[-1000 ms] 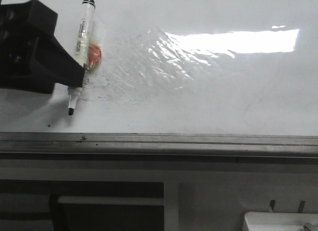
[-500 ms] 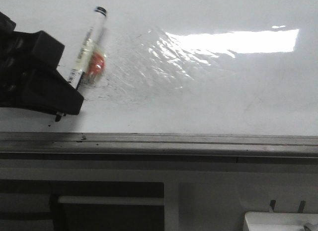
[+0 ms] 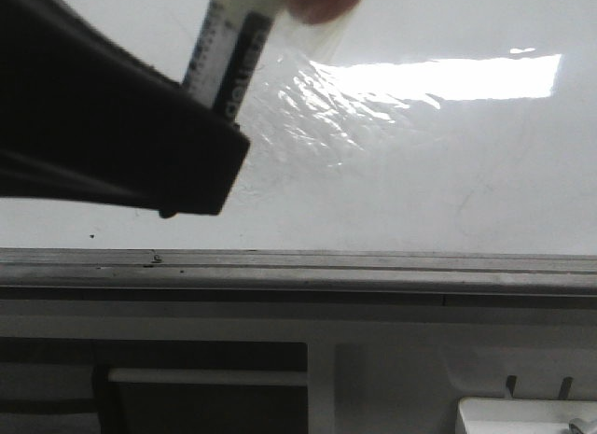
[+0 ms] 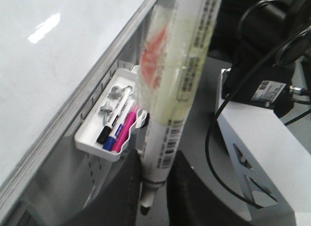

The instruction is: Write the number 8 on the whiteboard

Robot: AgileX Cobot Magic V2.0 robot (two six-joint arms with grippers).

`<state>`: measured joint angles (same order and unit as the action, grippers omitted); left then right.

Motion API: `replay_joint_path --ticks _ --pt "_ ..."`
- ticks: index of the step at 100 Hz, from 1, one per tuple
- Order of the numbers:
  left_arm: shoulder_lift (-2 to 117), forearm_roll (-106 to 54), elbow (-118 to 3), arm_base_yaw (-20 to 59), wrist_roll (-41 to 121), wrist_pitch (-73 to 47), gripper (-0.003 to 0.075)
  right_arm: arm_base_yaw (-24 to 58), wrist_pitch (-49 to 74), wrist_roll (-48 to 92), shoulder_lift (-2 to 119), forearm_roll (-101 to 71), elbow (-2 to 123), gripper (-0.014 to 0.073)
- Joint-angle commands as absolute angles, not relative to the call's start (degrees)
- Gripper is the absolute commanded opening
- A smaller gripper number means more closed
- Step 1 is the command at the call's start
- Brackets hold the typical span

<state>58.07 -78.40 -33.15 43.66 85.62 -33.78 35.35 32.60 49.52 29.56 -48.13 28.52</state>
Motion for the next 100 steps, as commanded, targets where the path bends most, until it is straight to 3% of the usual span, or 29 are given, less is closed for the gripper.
replay_joint_path --ticks 1,69,77,92,100 --pt "57.31 -84.33 -34.57 44.25 88.87 -36.13 -0.0020 37.92 28.17 56.04 34.54 -54.63 30.92 0.0386" --pt "57.31 -84.62 -34.57 44.25 89.22 -38.71 -0.0020 40.44 30.52 76.04 56.10 -73.18 42.24 0.0374" --pt "57.31 -84.74 -34.57 44.25 89.22 -38.71 -0.0020 40.44 30.52 76.04 56.79 -73.18 42.24 0.0284" --pt "57.31 -84.88 -34.57 44.25 89.12 -37.30 -0.0012 40.44 27.38 77.51 56.68 -73.07 42.24 -0.0062" --pt "57.31 -85.42 -34.57 44.25 89.12 -34.76 0.0073 40.44 23.28 78.33 56.68 -72.94 42.24 -0.0048"
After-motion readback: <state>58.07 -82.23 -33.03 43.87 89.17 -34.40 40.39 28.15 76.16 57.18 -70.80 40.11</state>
